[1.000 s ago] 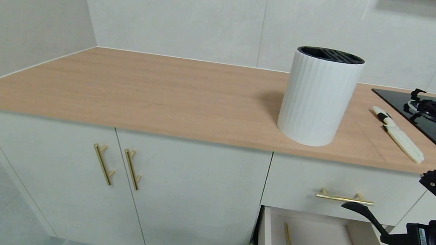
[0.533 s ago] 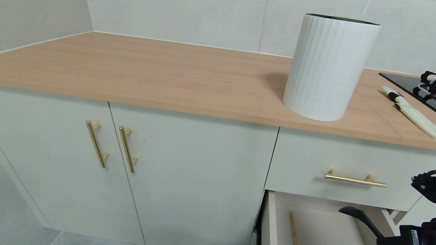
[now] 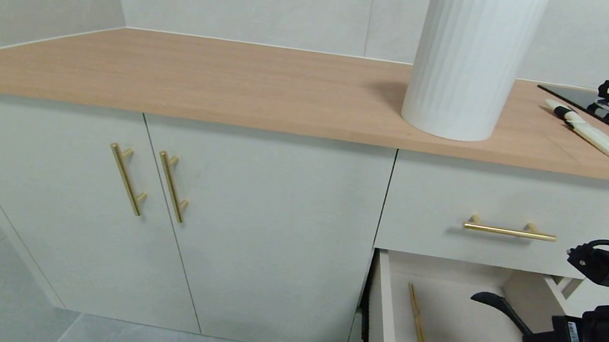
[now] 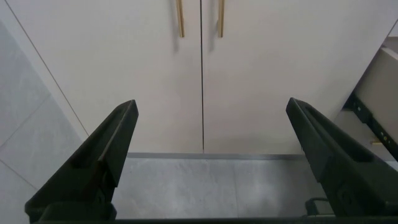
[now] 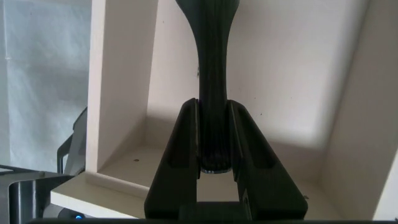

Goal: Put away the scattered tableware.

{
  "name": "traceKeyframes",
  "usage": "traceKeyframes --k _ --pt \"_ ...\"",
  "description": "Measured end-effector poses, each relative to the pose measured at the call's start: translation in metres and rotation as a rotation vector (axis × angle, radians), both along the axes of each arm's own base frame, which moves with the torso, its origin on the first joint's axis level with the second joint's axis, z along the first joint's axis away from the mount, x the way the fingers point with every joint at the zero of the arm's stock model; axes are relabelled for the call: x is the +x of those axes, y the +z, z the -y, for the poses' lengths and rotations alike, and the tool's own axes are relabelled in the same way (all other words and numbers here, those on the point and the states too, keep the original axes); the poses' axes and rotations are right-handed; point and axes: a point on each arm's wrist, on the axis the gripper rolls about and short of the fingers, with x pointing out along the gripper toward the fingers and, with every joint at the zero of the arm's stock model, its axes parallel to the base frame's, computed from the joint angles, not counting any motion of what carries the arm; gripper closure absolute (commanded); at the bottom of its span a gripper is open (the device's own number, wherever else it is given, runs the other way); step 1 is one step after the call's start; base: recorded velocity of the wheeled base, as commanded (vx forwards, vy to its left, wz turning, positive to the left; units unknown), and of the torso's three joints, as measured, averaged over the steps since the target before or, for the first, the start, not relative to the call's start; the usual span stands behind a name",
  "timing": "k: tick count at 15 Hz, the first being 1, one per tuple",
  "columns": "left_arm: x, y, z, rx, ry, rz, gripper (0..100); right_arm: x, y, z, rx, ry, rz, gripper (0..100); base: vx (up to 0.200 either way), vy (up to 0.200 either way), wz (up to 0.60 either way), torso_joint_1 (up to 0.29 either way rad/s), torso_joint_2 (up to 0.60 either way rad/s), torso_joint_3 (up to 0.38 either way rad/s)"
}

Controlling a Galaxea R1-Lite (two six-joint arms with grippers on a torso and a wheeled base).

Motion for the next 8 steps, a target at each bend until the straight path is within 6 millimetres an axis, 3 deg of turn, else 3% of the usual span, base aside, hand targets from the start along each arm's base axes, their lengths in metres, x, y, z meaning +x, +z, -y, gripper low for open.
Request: traceKeyframes --k 4,8 --pt "0.000 0.000 0.000 0.000 0.000 0.000 0 0.006 -0.007 -0.001 -0.015 0.009 -0.024 100 0.000 0.000 0.00 0.000 0.00 0.000" --pt "0.000 0.000 0.000 0.000 0.000 0.000 0 0.038 -0.034 -0.006 -0.070 -0.045 0.009 100 0.000 0.000 0.00 0.000 0.00 0.000"
